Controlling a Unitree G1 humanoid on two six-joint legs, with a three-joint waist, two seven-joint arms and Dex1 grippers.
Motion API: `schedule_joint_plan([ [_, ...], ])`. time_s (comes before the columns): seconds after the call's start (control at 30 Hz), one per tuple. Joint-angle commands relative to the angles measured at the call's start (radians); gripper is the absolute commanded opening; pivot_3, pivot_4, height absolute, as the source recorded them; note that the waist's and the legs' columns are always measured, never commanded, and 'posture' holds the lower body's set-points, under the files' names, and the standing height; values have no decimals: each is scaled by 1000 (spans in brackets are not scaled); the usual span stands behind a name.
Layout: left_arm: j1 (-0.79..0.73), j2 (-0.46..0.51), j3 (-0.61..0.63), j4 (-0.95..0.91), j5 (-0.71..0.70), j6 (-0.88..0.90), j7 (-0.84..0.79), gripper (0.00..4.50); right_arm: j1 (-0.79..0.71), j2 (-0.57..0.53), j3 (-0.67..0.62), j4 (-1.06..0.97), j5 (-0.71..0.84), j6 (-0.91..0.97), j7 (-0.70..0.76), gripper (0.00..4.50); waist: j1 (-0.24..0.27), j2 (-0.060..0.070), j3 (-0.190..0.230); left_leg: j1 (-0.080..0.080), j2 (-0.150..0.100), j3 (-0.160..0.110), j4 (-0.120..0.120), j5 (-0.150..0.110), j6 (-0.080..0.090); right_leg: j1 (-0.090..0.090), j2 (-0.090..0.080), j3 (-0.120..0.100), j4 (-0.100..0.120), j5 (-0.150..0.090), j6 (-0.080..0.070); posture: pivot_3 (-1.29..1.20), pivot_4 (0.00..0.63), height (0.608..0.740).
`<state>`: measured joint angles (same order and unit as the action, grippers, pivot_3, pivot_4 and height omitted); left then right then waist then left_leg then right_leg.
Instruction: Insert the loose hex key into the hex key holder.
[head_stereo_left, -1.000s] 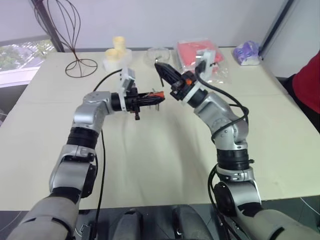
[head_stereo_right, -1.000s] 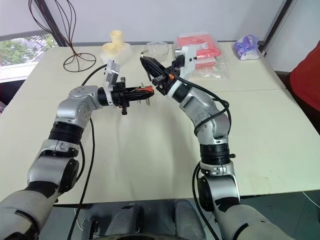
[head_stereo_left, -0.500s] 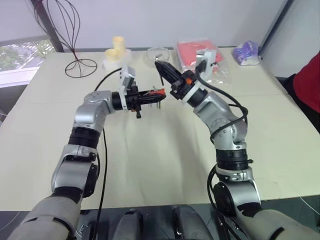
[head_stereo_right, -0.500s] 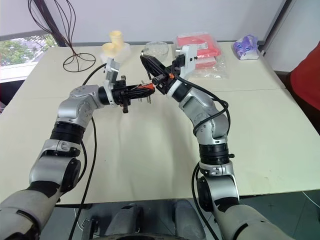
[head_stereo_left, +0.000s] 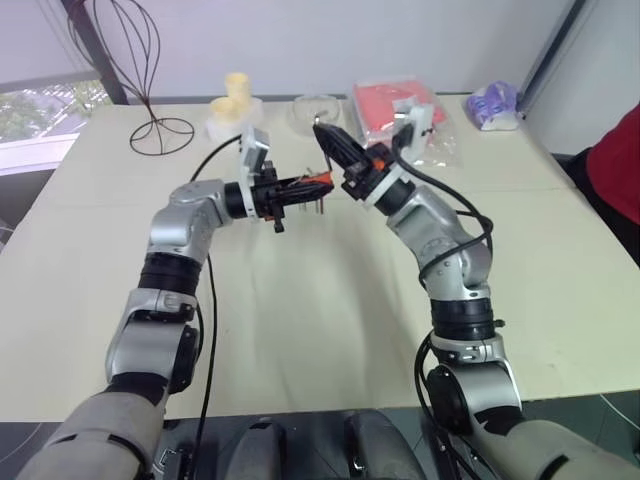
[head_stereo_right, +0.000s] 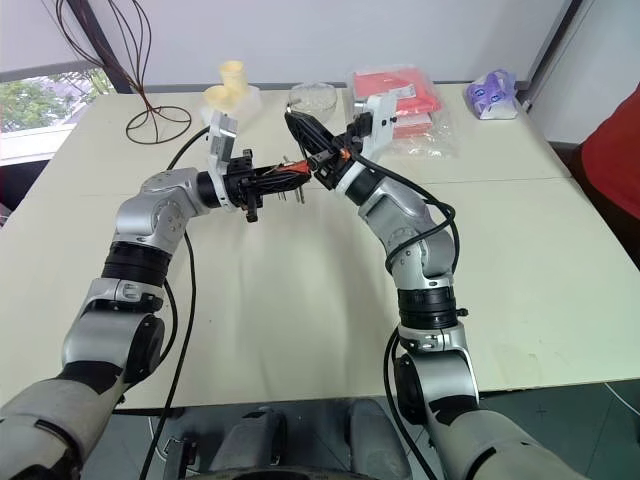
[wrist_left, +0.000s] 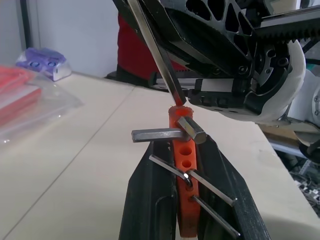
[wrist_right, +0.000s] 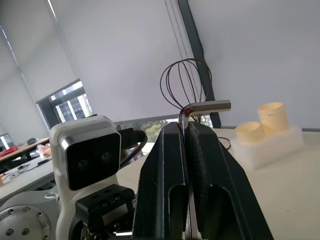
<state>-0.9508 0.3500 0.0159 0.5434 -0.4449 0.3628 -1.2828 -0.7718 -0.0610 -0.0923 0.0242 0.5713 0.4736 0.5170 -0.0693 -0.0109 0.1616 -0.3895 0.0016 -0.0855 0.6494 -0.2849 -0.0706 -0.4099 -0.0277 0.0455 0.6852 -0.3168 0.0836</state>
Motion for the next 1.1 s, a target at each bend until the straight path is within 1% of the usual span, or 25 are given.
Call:
schedule_joint_plan([
  [0.03,-17,-2,16,-61,-20,-9,-1,0,0,3,3,-3,2,-14,0,24,0,0,0,0,0,0,0,0,0,0,0,0,0,0,0,0,150,740],
  [0.3,-22,-18,-1,-25,20,-57,3,0,0,7,8,-9,6,-11,1,24,0,0,0,0,0,0,0,0,0,0,0,0,0,0,0,0,150,740],
  [0.7,-54,-35,14,29,30,-94,16,0,8,9,12,-19,8,-10,-3,24,0,0,0,0,0,0,0,0,0,0,0,0,0,0,0,0,150,740],
  [0.77,-48,-30,9,28,33,-94,9,0,5,8,8,-15,6,-16,-4,24,0,0,0,0,0,0,0,0,0,0,0,0,0,0,0,0,150,740],
  [0.9,15,-9,-17,-20,39,-62,-25,0,-9,7,-6,-3,6,-30,-11,24,-1,0,0,0,0,0,0,0,0,0,0,0,0,0,0,0,150,740],
  [1.1,36,0,-5,-50,24,-35,-8,0,-14,7,-10,4,8,-43,-12,24,1,0,0,0,0,0,1,0,0,0,0,0,0,0,0,0,150,740],
])
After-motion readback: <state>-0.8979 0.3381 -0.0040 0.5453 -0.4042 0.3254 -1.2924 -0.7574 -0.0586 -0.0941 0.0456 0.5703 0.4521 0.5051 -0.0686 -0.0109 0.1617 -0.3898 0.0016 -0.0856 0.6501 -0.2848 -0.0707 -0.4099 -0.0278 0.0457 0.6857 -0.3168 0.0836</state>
